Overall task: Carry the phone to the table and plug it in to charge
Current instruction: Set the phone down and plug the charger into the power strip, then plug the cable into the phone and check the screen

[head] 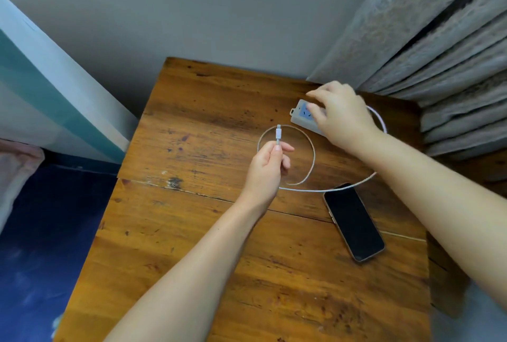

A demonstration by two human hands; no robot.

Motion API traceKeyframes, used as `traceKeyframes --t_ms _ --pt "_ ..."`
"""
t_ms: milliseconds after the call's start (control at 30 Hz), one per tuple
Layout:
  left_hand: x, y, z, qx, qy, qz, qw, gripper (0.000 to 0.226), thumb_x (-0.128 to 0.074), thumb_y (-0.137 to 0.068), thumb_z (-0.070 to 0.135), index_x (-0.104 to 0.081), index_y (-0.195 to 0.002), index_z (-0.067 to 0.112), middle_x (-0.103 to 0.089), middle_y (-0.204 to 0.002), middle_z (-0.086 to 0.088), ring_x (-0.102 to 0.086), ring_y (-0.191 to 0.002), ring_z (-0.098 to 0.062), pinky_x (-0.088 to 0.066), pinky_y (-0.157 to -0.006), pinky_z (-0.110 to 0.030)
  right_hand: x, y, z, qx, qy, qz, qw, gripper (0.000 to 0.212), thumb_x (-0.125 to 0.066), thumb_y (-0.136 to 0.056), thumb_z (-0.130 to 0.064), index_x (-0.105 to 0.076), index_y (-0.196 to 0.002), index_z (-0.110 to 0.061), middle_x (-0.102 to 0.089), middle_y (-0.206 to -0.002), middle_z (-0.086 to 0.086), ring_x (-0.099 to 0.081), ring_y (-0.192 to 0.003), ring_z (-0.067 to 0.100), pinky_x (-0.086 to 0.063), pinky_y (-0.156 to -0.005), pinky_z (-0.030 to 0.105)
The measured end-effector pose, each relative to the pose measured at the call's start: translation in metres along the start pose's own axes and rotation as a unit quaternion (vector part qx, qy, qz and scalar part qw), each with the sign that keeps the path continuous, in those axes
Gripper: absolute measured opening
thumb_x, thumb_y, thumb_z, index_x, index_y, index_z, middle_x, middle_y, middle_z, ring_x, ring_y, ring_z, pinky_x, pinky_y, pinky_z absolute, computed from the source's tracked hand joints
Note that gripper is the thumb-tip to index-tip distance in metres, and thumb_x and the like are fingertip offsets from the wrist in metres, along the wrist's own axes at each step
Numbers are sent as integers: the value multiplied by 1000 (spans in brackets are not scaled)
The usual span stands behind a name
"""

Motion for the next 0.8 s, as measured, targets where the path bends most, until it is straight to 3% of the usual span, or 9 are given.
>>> traceKeyframes --t_ms 67,133,233,300,400,467,533,633,800 --pt "-13 5 0 4 19 -26 999 32 -30 -101 17 -59 -89 17 -52 -69 2 -50 -66 -5 -44 -64 -19 6 35 -10 -19 -220 -33 975 29 -50 -92 -29 -70 -100 -10 -70 -94 4 -62 -89 15 -51 -74 36" --pt "-35 12 0 8 13 -69 998 30 -32 -101 21 -60 -97 12 -56 -73 5 -53 -73 -8 -47 -70 -24 0 72 -7 -73 -357 -109 925 23 -55 -90 -32 -69 -105 -22 -69 -92 -12 -64 -88 1 -50 -70 16" --pt "-70 25 -5 25 -32 -139 990 31 -37 -100 28 -63 -112 17 -65 -89 15 -61 -86 2 -47 -74 -13 -4 107 21 -118 -477 -95 866 18 -57 -90 -28 -70 -101 -25 -71 -93 -5 -67 -87 5 -55 -73 17" --pt "-83 30 -18 37 -132 -136 981 29 -39 -98 28 -65 -108 20 -67 -99 8 -60 -93 -2 -47 -76 -19 -4 122 45 -96 -413 -81 902 16 -53 -92 -28 -68 -93 -30 -69 -87 -8 -64 -81 -1 -50 -69 12" --pt "-79 39 -50 136 -188 -46 972 27 -38 -93 17 -62 -79 14 -64 -82 -4 -58 -78 -21 -47 -72 -34 -24 143 74 -53 -207 -162 963 15 -45 -94 -32 -58 -87 -33 -63 -79 -15 -60 -78 -1 -42 -66 17" --pt "-83 55 -75 231 -155 -49 959 31 -35 -92 11 -57 -71 14 -60 -74 -4 -56 -70 -21 -45 -68 -32 -47 161 92 -33 -46 -233 971 15 -40 -96 -32 -51 -87 -29 -63 -82 -12 -61 -81 12 -40 -68 28" --pt "-91 71 -96 286 -151 -71 943 28 -34 -93 11 -58 -80 13 -59 -71 -1 -56 -69 -19 -47 -70 -31 -64 175 106 -28 84 -245 966 16 -35 -98 -31 -48 -90 -24 -66 -87 0 -61 -81 23 -38 -70 35" --pt "-102 78 -107 305 -97 -35 947 27 -32 -93 7 -56 -98 19 -59 -75 3 -55 -72 -13 -48 -72 -28 -81 187 115 -91 61 -221 969 20 -31 -100 -27 -47 -97 -16 -64 -94 7 -60 -82 28 -40 -72 40" --pt "-120 76 -106 336 14 12 942 37 -30 -90 2 -50 -68 24 -57 -70 2 -52 -68 -10 -44 -67 -25 -90 194 113 -215 -116 -190 951 22 -30 -100 -25 -48 -103 -13 -60 -88 7 -58 -74 22 -42 -58 33"
Point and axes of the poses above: each hand's wrist, its own y-axis away from the middle knuckle, its own x-axis out of the back of the hand, z = x × y, the point moved 5 cm from there along -y, towards the middle knuckle
